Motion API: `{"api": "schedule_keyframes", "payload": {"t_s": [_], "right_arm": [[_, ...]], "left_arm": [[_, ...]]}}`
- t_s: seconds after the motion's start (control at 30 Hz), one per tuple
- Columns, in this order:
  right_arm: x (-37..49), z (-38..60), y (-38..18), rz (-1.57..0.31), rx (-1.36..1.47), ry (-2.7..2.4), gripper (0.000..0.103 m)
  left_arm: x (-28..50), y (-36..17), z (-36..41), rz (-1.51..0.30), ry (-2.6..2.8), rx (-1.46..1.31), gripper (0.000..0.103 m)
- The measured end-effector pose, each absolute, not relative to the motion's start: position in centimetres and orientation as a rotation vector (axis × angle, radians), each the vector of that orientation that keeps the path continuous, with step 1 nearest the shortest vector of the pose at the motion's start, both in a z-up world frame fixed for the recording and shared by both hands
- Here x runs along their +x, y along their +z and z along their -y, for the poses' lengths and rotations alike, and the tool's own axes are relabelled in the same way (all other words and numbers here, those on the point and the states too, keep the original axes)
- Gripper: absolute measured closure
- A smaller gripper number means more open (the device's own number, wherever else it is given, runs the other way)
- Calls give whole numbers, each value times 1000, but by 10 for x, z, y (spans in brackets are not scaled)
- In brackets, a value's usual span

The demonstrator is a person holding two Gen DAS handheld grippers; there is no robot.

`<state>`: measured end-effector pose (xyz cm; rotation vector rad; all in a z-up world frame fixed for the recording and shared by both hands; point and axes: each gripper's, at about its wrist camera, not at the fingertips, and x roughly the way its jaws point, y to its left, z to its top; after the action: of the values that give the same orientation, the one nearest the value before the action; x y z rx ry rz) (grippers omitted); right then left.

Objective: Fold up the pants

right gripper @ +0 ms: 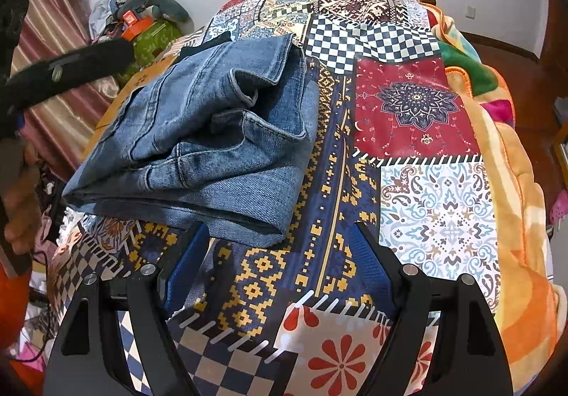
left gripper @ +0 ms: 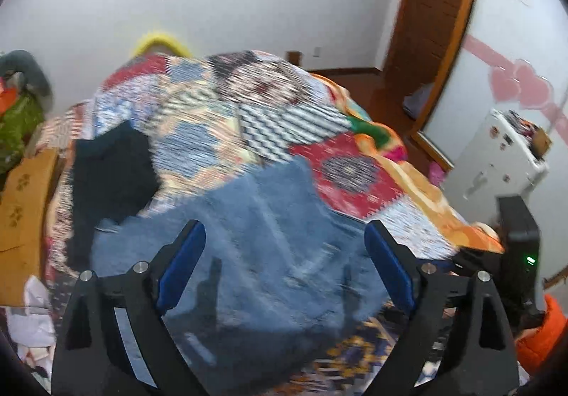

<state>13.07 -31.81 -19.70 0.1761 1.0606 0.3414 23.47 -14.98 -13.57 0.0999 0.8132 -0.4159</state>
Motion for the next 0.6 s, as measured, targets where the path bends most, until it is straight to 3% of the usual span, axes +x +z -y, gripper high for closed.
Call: {"api": "schedule_keyframes", "payload": {"t_s": [0.07,0.27,0.6], "right_arm": [[131,317,-195,-1057,177,344,25],[128,306,-190,-1051,178,383,25],[136,288,-197,-1103,157,409,24]], "left_arm": [[251,-133,130,-800,-351,104,6],[328,-145,65,-862,-152,110,5],[389,-253,2,-1119,-25,320,4]]}}
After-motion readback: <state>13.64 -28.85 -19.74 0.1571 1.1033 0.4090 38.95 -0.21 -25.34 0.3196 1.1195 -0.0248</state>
